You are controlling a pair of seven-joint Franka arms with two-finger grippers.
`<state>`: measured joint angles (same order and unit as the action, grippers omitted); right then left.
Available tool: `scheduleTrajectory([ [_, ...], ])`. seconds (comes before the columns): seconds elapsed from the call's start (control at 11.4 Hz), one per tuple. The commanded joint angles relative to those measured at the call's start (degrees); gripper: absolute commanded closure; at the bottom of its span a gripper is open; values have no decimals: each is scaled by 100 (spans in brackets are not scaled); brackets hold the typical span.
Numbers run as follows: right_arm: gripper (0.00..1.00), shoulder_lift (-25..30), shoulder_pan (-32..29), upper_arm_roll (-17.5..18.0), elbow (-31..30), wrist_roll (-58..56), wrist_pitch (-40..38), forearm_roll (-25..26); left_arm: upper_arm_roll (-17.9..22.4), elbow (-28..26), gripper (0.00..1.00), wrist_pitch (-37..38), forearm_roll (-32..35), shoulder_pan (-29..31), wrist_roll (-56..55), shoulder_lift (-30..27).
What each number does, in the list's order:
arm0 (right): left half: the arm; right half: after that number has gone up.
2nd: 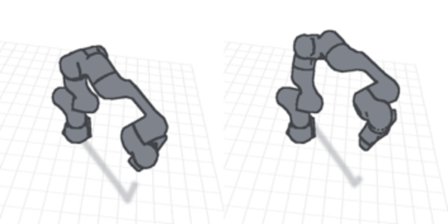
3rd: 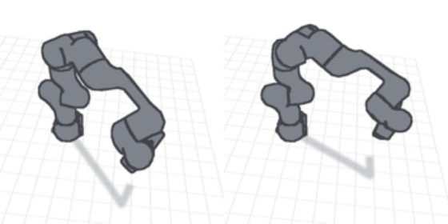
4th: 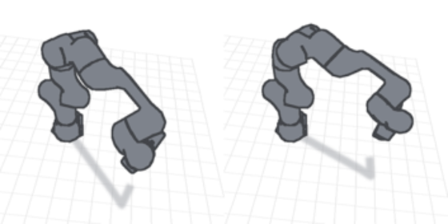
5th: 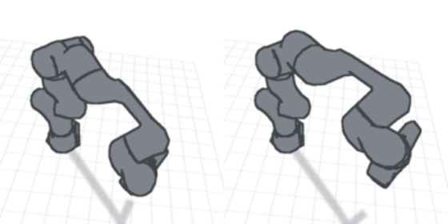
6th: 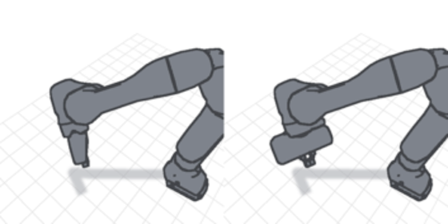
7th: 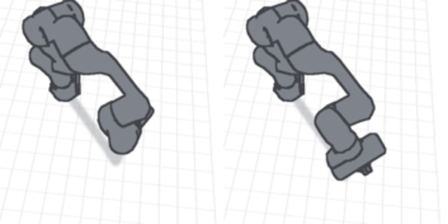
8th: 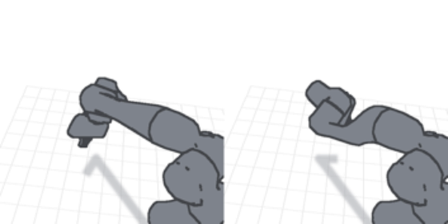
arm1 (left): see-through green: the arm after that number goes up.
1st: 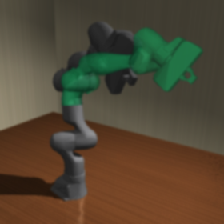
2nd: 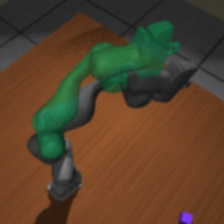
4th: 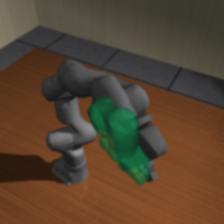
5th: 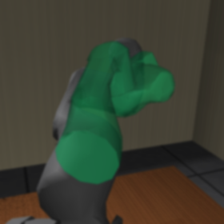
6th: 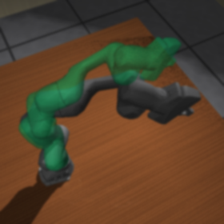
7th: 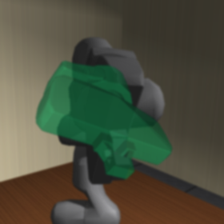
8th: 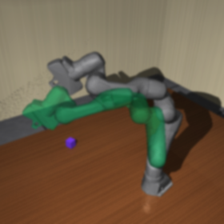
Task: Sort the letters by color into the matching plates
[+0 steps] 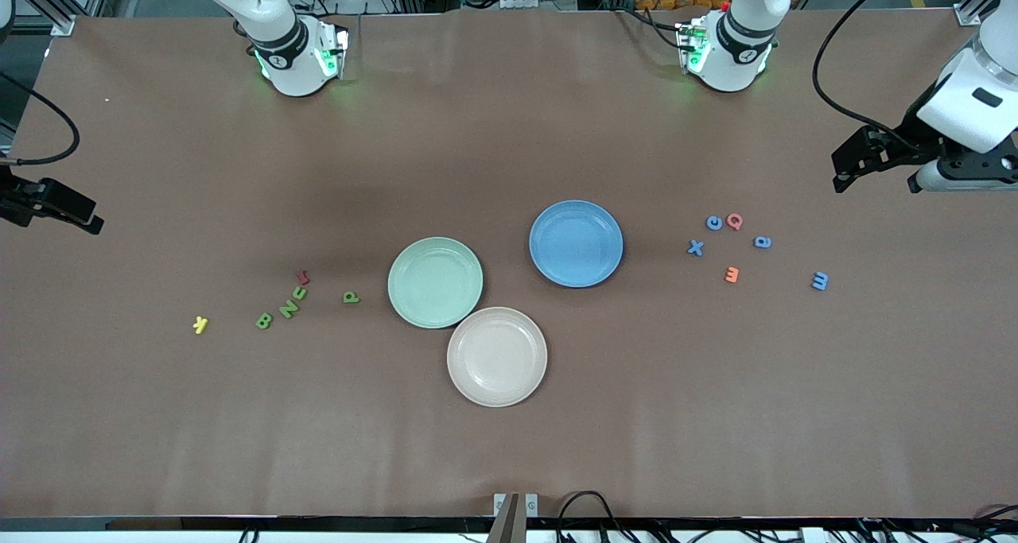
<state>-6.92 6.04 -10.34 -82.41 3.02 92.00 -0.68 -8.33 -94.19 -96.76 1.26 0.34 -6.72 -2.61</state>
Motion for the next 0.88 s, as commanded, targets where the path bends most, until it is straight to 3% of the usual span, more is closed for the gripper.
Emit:
scheduleTrajectory([
  [0.0, 0, 16, 3, -3, -56, 67, 37, 59, 51, -134, 0, -18, -126, 28, 127, 199],
  [0.35, 0, 7, -50, -21, -56, 32, 11, 50, 51, -721, 0, -614, -64, 36, 154, 234],
  [0.79, 0, -81, -156, -30, -108, 14, -147, 24, 42, -1714, 0, -1405, 59, 546, 321, 129],
])
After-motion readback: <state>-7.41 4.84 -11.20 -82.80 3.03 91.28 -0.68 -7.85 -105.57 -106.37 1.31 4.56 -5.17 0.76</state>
